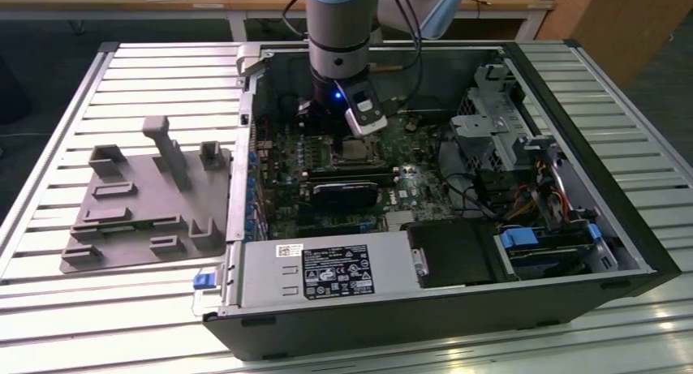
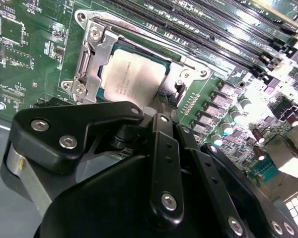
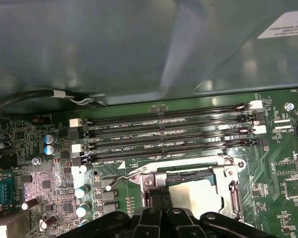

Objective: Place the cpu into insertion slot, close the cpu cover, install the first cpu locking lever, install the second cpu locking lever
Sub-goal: 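Close the cpu cover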

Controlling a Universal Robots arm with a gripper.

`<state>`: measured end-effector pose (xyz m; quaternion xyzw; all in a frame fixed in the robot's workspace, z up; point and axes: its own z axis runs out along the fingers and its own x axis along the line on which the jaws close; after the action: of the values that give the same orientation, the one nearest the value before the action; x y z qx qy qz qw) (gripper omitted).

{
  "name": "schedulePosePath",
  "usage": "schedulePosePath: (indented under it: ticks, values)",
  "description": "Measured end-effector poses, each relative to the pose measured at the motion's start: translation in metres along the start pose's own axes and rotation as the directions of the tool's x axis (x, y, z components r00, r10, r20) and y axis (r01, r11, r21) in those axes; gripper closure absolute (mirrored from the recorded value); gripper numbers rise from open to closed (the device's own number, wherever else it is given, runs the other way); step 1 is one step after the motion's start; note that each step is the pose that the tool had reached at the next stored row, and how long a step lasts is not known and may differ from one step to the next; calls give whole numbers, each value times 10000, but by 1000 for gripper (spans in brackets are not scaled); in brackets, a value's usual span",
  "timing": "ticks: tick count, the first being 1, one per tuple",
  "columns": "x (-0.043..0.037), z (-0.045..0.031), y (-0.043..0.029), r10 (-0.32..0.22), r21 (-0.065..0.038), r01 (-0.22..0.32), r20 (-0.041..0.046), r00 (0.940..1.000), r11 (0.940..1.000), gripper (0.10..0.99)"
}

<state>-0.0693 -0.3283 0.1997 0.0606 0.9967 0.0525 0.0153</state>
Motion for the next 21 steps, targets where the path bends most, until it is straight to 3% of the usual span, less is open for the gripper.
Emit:
schedulePosePath:
  ticks: [4, 21]
  values:
    - [-2, 11, 1, 1, -50, -1, 2, 10000, 10000, 984]
    - [-34, -23, 8, 3, -47, -3, -11, 10000, 10000, 984]
